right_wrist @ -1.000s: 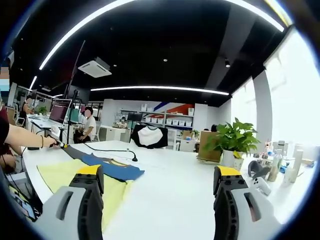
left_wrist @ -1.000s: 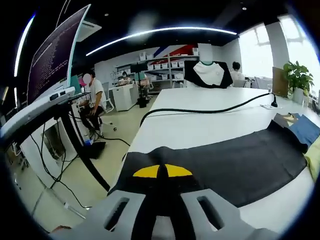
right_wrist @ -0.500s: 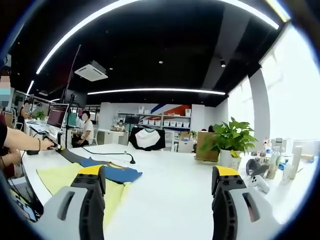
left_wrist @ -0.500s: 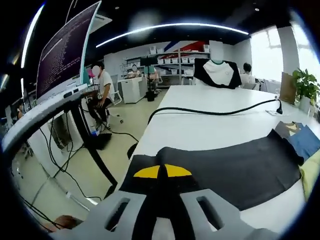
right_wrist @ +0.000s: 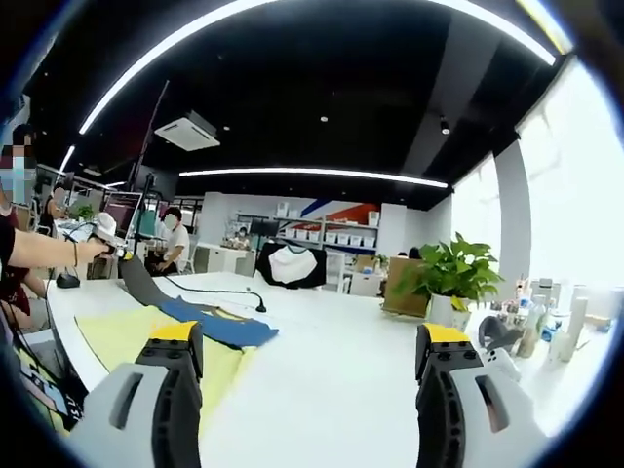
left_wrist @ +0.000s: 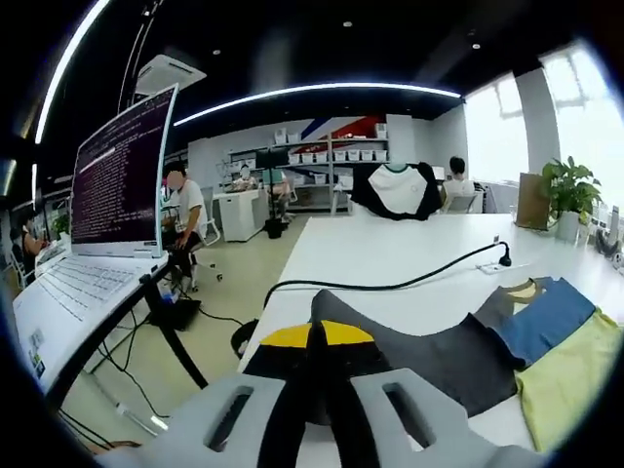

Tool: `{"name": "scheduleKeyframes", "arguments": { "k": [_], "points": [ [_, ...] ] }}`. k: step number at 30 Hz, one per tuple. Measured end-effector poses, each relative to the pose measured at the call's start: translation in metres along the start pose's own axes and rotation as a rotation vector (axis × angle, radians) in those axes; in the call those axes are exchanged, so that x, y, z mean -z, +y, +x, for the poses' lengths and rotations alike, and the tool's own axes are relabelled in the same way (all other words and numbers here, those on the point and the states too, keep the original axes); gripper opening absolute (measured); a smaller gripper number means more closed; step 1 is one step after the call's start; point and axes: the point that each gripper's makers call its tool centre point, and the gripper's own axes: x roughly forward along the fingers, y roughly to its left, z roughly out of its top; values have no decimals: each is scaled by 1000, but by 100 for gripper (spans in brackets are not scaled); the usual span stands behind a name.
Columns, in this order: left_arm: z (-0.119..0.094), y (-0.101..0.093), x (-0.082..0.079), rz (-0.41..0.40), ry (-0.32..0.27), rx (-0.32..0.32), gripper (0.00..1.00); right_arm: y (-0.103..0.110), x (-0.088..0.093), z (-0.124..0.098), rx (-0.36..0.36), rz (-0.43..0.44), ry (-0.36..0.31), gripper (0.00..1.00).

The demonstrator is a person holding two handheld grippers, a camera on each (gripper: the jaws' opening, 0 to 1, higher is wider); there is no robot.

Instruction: Fold the garment on the visible template until the final outline fits inside the template.

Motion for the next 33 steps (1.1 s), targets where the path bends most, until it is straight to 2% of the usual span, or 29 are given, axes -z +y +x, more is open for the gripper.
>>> {"name": "scheduleKeyframes", "arguments": {
  "k": [3,6,8,11,13,16,17,20,23,26,30,32,33],
  "points": [
    [-5,-6,-5,-50,-7,29,1,-6,6,1,19,-12,18,94],
    [-16,-14,-18,-81,-30,58,1,-11,12,3,28,-11,33,95],
    [-20,-25,-23,-96,-7,100,1,-8,13,4,12,-10,33,96],
    [-26,-37,-31,-59,-1,124,1,1,13,4,-37,-45,39,99],
    [-32,-49,-46,-52,-21,144,1,2,12,2,-46,-43,39,99],
    [-34,-57,-59,-5,-32,145,1,-5,11,-3,-23,-31,39,98],
    [-34,-60,-66,-5,-15,139,1,-7,11,-4,-13,-31,37,98],
    [-36,-73,-88,10,-14,141,1,-12,10,-7,0,-38,32,97],
    [-43,-101,-109,31,-38,183,1,-15,10,-9,4,-23,33,97],
    [-45,-125,-118,47,-44,216,1,-18,10,-9,10,-16,33,96],
    [-48,-173,-134,14,-52,341,1,-20,11,-9,9,-14,34,96],
    [-47,-183,-140,20,-63,331,1,-22,11,-9,3,-8,30,96],
    [-46,-195,-144,33,-62,341,1,-25,10,-10,7,5,22,95]
  ]
}}
